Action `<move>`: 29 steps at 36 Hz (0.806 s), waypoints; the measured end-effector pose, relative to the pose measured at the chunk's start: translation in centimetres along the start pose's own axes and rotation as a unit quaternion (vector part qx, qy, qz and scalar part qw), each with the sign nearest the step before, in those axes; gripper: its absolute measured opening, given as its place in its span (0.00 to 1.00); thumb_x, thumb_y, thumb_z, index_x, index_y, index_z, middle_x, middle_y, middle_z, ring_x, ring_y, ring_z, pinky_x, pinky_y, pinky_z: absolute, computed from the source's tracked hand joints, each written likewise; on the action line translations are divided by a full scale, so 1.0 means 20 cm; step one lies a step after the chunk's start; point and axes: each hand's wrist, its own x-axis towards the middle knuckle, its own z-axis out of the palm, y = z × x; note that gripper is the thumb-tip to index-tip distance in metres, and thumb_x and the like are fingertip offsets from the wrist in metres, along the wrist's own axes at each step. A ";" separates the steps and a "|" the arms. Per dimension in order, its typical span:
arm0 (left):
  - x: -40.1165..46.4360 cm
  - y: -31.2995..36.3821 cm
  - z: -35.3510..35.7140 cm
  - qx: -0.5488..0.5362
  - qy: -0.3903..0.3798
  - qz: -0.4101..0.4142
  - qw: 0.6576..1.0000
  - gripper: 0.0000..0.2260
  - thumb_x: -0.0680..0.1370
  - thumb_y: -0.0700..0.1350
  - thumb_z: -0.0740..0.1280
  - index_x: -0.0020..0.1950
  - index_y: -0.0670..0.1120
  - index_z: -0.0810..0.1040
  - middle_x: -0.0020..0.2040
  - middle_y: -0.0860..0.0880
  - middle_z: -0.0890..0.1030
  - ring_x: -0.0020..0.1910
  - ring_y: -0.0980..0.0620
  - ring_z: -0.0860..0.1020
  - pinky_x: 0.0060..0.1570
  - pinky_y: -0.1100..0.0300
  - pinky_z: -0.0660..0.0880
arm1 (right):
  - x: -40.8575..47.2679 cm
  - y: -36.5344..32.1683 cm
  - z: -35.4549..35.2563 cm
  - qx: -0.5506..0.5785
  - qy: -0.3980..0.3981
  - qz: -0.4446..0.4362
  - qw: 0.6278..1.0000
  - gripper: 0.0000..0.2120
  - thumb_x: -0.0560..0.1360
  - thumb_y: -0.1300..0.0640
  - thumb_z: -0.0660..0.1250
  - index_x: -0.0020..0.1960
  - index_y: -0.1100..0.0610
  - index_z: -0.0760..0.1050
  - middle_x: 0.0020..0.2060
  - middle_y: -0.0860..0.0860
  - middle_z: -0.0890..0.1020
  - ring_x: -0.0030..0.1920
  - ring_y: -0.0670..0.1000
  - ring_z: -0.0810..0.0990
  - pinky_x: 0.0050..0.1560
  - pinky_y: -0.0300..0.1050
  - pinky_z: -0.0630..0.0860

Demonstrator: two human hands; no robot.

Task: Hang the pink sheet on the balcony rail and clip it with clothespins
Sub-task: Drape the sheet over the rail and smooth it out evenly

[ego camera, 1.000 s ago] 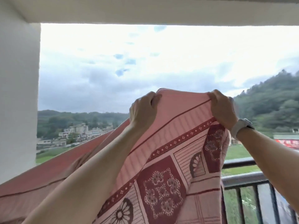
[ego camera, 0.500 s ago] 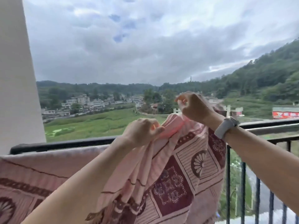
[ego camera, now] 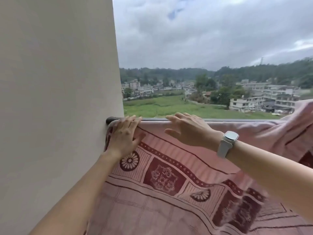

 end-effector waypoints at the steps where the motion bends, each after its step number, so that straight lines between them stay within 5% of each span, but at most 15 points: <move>1: -0.01 -0.05 -0.02 -0.001 0.009 -0.003 1.000 0.28 0.74 0.63 0.55 0.70 0.49 0.66 0.69 0.47 0.69 0.70 0.46 0.63 0.69 0.44 0.52 | 0.04 -0.04 0.04 0.000 -0.006 0.008 1.000 0.26 0.77 0.41 0.55 0.69 0.54 0.63 0.61 0.53 0.73 0.60 0.55 0.73 0.55 0.51 0.71; 4: -0.02 -0.20 -0.04 -0.019 0.047 -0.053 0.997 0.21 0.76 0.54 0.63 0.67 0.48 0.69 0.66 0.46 0.72 0.68 0.44 0.65 0.68 0.41 0.50 | 0.13 -0.13 0.13 0.005 0.035 0.022 0.999 0.19 0.78 0.44 0.56 0.63 0.53 0.70 0.57 0.52 0.76 0.57 0.54 0.74 0.53 0.49 0.70; 8: -0.03 -0.33 -0.05 -0.134 0.073 -0.057 0.987 0.18 0.75 0.44 0.68 0.65 0.47 0.74 0.60 0.45 0.78 0.58 0.45 0.75 0.60 0.48 0.70 | 0.17 -0.15 0.17 0.058 0.139 0.042 0.988 0.13 0.77 0.51 0.61 0.51 0.58 0.79 0.47 0.53 0.81 0.51 0.55 0.77 0.46 0.49 0.73; 11: -0.01 -0.35 -0.05 -0.119 0.119 -0.017 0.986 0.17 0.72 0.43 0.71 0.60 0.44 0.78 0.57 0.47 0.80 0.56 0.48 0.78 0.58 0.55 0.72 | 0.19 -0.13 0.17 0.056 0.166 0.070 0.982 0.11 0.77 0.55 0.61 0.45 0.61 0.79 0.43 0.54 0.82 0.47 0.56 0.77 0.41 0.46 0.69; 16: 0.04 -0.31 -0.06 -0.129 0.176 0.005 0.976 0.07 0.73 0.43 0.70 0.49 0.43 0.83 0.46 0.46 0.84 0.45 0.50 0.81 0.48 0.69 0.70 | 0.20 -0.08 0.14 0.065 0.193 0.082 0.976 0.10 0.79 0.58 0.58 0.43 0.63 0.73 0.36 0.53 0.77 0.34 0.52 0.70 0.36 0.45 0.65; 22: 0.21 -0.08 -0.12 -0.180 0.183 -0.026 0.966 0.09 0.76 0.45 0.65 0.50 0.41 0.81 0.41 0.45 0.84 0.36 0.49 0.80 0.38 0.62 0.73 | 0.15 0.12 0.00 0.032 0.185 0.092 0.978 0.10 0.79 0.59 0.56 0.44 0.64 0.71 0.25 0.50 0.70 0.22 0.52 0.68 0.25 0.36 0.57; 29: 0.44 0.46 -0.11 -0.226 0.175 0.026 0.958 0.08 0.77 0.45 0.65 0.49 0.43 0.81 0.36 0.48 0.83 0.27 0.55 0.74 0.29 0.64 0.71 | -0.16 0.57 -0.22 -0.024 0.206 0.131 0.969 0.09 0.79 0.55 0.54 0.47 0.59 0.70 0.21 0.51 0.70 0.19 0.51 0.67 0.24 0.39 0.63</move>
